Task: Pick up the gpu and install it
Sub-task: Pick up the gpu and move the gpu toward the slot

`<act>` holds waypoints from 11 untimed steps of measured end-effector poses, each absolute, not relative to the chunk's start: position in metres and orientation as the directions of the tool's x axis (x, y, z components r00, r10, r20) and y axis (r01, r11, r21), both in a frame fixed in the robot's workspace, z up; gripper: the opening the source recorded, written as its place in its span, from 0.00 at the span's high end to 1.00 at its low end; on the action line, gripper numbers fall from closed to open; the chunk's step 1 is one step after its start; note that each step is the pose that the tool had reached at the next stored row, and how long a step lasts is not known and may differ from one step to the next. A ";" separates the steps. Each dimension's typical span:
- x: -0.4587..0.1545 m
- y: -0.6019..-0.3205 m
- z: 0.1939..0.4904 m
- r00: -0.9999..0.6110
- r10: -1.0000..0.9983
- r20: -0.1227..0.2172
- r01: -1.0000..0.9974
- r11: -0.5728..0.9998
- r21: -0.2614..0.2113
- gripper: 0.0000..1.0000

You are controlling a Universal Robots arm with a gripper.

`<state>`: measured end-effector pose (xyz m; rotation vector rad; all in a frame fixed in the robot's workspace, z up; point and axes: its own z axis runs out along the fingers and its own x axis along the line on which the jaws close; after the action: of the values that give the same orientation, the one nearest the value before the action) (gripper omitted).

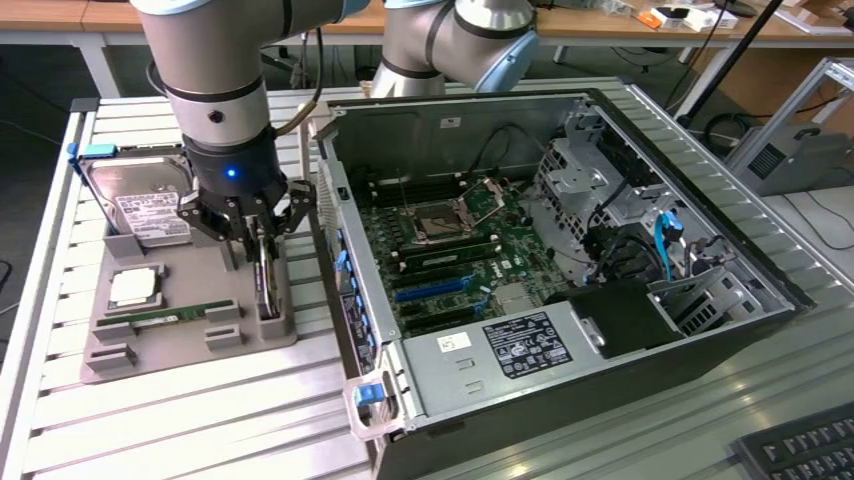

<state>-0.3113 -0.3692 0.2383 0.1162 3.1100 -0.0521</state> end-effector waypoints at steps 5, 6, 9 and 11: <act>-0.311 -0.369 0.238 -0.997 0.074 -0.030 0.075 0.997 -0.032 0.70; -0.311 -0.369 0.238 -0.997 0.074 -0.030 0.075 0.997 -0.032 0.70; -0.311 -0.369 0.238 -0.997 0.074 -0.030 0.075 0.997 -0.032 0.63; -0.311 -0.369 0.238 -0.997 0.074 -0.030 0.075 0.997 -0.032 0.56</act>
<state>-0.3113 -0.3692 0.2383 0.1163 3.1099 -0.0520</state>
